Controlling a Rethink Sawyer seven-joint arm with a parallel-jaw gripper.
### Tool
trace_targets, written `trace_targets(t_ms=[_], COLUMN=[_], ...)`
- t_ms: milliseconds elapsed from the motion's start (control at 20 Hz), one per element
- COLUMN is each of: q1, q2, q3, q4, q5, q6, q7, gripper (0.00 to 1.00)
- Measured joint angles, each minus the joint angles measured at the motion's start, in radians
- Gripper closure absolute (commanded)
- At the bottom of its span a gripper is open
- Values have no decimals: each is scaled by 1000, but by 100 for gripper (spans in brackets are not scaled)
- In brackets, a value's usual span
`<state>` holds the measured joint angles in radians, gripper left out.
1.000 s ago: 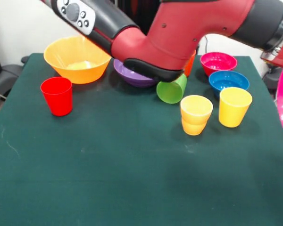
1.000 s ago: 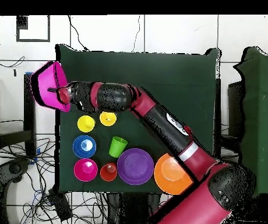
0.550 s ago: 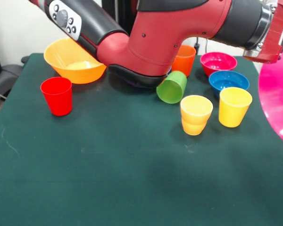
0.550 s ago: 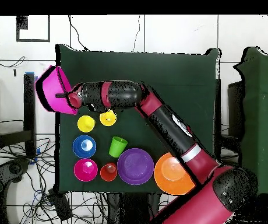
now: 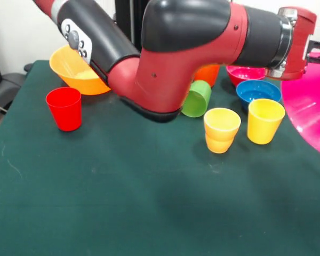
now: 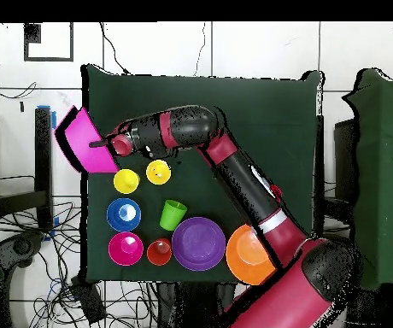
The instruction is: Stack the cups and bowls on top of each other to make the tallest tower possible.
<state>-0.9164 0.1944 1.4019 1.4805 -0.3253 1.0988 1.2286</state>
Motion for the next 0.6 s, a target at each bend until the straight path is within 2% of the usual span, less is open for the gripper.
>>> trace_targets(t_ms=[600], q1=[30], q2=[70], q3=[0], q4=[-108], q5=[30], q6=[162], q7=[-111], gripper=[100])
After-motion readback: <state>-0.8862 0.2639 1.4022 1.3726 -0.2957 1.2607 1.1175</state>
